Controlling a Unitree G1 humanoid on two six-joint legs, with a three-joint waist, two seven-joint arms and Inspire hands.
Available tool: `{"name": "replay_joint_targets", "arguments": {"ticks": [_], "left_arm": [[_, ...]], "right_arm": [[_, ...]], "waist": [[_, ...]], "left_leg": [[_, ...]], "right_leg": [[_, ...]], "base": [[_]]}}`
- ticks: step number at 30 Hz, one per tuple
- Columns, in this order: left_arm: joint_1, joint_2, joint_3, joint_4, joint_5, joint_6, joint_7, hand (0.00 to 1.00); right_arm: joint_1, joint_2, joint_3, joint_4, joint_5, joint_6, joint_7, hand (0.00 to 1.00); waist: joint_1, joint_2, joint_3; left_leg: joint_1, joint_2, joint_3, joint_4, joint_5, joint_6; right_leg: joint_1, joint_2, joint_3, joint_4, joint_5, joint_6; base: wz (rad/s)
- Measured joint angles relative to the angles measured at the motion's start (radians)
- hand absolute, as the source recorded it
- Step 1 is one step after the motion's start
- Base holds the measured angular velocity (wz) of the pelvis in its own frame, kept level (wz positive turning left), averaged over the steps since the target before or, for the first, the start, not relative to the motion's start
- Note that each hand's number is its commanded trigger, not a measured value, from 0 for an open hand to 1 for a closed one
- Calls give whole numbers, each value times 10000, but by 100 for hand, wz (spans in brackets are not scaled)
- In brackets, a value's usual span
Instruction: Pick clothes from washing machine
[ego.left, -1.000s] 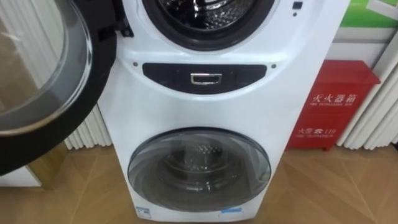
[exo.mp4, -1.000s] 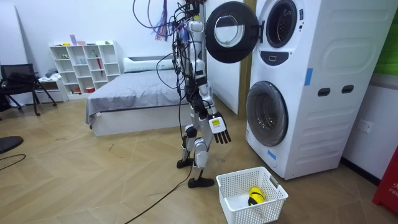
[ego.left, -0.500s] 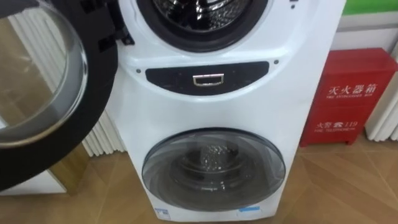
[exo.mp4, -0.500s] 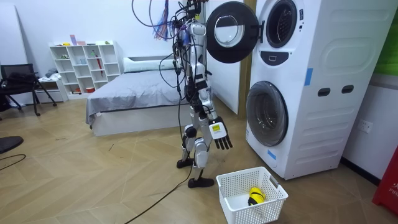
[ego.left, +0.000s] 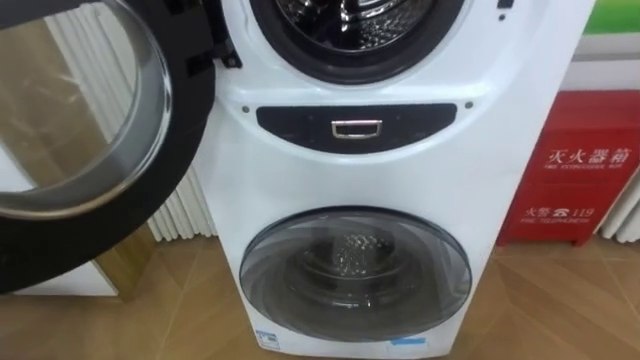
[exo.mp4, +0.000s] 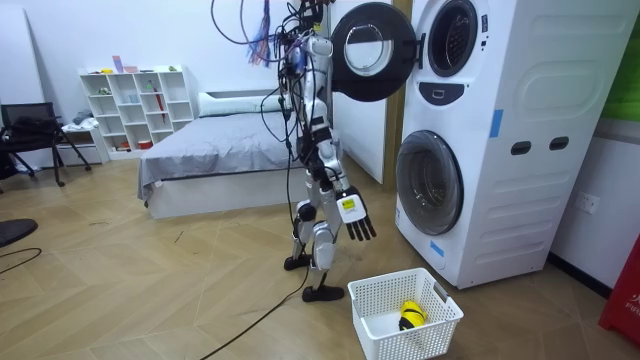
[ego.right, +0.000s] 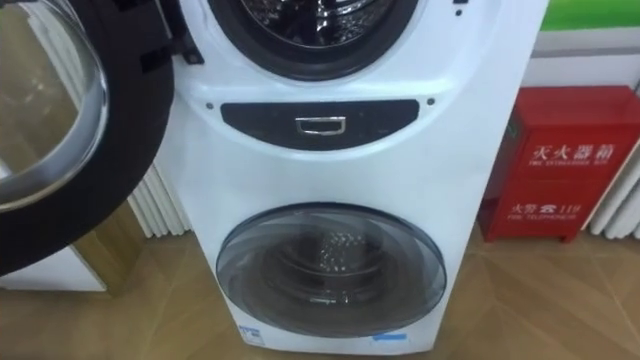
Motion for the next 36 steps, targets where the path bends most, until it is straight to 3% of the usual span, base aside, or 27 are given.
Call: {"name": "replay_joint_targets", "arguments": {"ticks": [5, 10, 12, 16, 17, 19, 21, 22, 23, 24, 26, 27, 29, 30, 31, 33, 36], "left_arm": [[-15, 360, 93, -1047, 193, 106, 80, 0], [-17, 363, 60, -2926, 514, 162, 100, 0], [-112, 353, -329, -3868, 801, 146, 141, 0], [-205, 95, -1075, -5916, 873, 10, 227, 0], [-204, -114, -1372, -6576, 922, -5, 257, 0], [-203, -587, -1558, -7217, 1470, -27, 314, 0], [232, -1693, -1554, -8352, 1543, -203, 326, 0], [371, -1954, -1674, -8603, 1565, -280, 326, 0], [670, -2522, -1911, -9144, 1591, -339, 318, 0], [808, -2760, -2109, -9371, 1607, -340, 287, 0], [1242, -3570, -3072, -9715, 1777, -339, -55, 0], [1326, -3778, -3297, -9716, 1782, -337, -133, 0], [1691, -4424, -4084, -9691, 1964, -344, -269, 0], [1811, -4572, -4232, -9653, 1966, -441, -288, 0], [1972, -4870, -4307, -9601, 1950, -569, -400, 0], [2014, -5012, -4691, -9298, 1924, -549, -576, 0], [2029, -5368, -5266, -8691, 1952, -430, -774, 0]], "right_arm": [[23, -13, 3, 48, -389, 146, 282, 0], [-81, -118, 19, 29, -751, 186, 719, 0], [-68, -140, 38, 63, -958, 197, 787, 0], [-276, -137, 349, 105, -1082, 202, 806, 0], [-349, -133, 527, 67, -1091, 201, 802, 0], [-474, -132, 956, -13, -1107, 227, 779, 0], [-484, -70, 1306, -32, -1070, 429, 787, 0], [-482, -44, 1400, -24, -1051, 444, 776, 0], [-500, 19, 1634, -19, -1033, 455, 704, 0], [-524, 67, 1674, -12, -1029, 455, 693, 0], [-715, 179, 1946, 101, -819, 444, 587, 0], [-769, 221, 2012, 97, -688, 444, 533, 0], [-875, 549, 2115, -31, -599, 377, 344, 0], [-930, 611, 2173, -32, -598, 354, 317, 0], [-1000, 713, 2329, -48, -605, 314, 271, 0], [-1003, 855, 2401, -51, -567, 305, 151, 0], [-1104, 909, 2662, -55, -490, 305, 53, 0]], "waist": [[58, 2, -2], [136, -159, 20], [58, -189, 40], [-143, -231, 108], [-336, -297, 172], [-548, -317, 172], [-832, -330, 150], [-896, -343, 149], [-1050, -368, 144], [-1094, -376, 140], [-1226, -523, 129], [-1263, -553, 113], [-1491, -783, 131], [-1569, -835, 151], [-1651, -934, 113], [-1659, -1041, 78], [-1697, -1118, 100]], "left_leg": [[-37, -9, -122, 53, 0, 0], [-166, -20, -264, 235, -1, 2], [-185, -64, -482, 311, 7, 19], [-209, -174, -681, 295, 72, 98], [-296, -197, -711, 297, 84, 116], [-363, -211, -697, 306, 93, 130], [-498, -229, -718, 334, 119, 154], [-498, -234, -734, 326, 131, 162], [-504, -241, -782, 333, 136, 168], [-500, -242, -781, 334, 136, 168], [-467, -241, -705, 314, 137, 169], [-445, -238, -691, 299, 137, 170], [-352, -214, -635, 228, 137, 169], [-326, -212, -627, 229, 137, 170], [-322, -212, -626, 227, 137, 169], [-305, -214, -606, 222, 136, 169], [-313, -213, -488, 219, 136, 169]], "right_leg": [[-6, -30, -117, -11, -1, 2], [22, -70, -180, -19, 1, 10], [126, -142, -401, -27, 4, 33], [177, -210, -402, -40, -24, 69], [156, -233, -419, -18, -23, 70], [79, -248, -416, -2, -16, 77], [12, -262, -456, 5, 22, 93], [12, -275, -497, 6, 26, 96], [-1, -297, -581, 6, 29, 98], [-5, -303, -597, 2, 29, 98], [3, -300, -551, -18, 22, 98], [3, -291, -510, -17, 22, 98], [15, -250, -408, -18, 22, 98], [23, -246, -382, -15, 21, 97], [10, -246, -365, -13, 21, 97], [10, -246, -356, -11, 22, 98], [-1, -244, -310, -20, 23, 99]], "base": [[8], [14], [31], [14], [7], [0], [3], [14], [10], [5], [-12], [-15], [-15], [-16], [-9], [-5], [-4]]}}
